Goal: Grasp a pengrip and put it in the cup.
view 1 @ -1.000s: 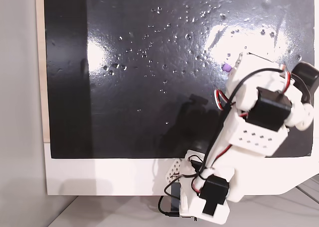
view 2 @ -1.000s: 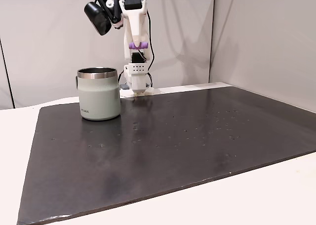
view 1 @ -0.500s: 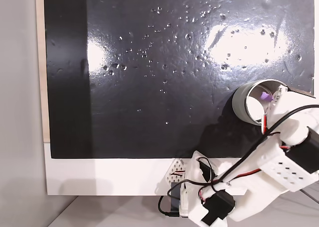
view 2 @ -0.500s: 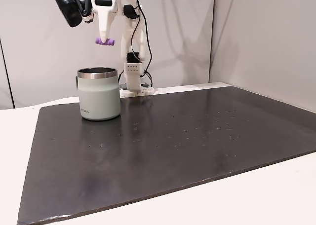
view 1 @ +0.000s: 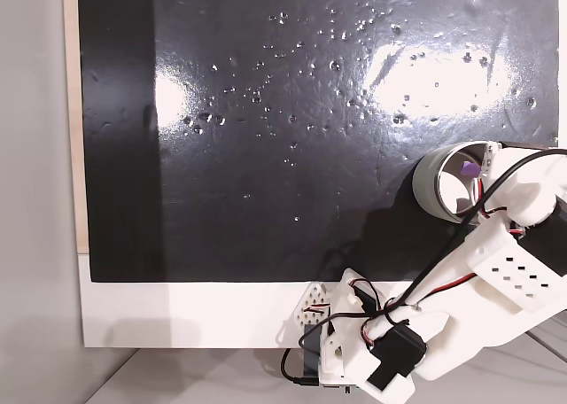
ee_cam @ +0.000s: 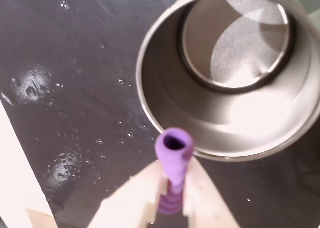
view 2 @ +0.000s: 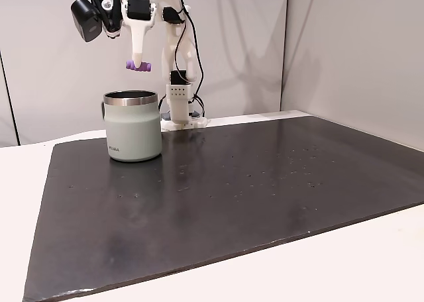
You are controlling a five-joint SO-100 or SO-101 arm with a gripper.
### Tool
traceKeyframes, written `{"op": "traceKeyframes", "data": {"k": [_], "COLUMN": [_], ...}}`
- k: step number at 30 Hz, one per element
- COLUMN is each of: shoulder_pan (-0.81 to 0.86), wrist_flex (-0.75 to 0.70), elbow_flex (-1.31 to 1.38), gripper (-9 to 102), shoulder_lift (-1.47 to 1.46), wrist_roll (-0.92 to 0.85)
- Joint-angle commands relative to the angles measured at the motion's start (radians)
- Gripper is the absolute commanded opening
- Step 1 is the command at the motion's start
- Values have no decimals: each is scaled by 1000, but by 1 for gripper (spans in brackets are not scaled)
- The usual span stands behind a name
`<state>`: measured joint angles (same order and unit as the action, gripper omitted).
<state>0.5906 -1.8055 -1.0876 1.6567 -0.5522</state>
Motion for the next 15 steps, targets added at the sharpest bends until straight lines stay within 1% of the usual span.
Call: {"op": "traceKeyframes", "data": {"k": [1,7,8,11,12,15], "shoulder_pan": [-8,-6,-6,-3,-2,3], "wrist_flex": [-2,-14,-14,-15,-15,-15], "elbow_flex": [28,-11,-23,-61,-74,-100], "gripper": [0,1,4,19,23,27], "shoulder_lift": [20,40,48,75,84,101], "wrist_roll": [-46,-81,-92,-115,-118,-124]}}
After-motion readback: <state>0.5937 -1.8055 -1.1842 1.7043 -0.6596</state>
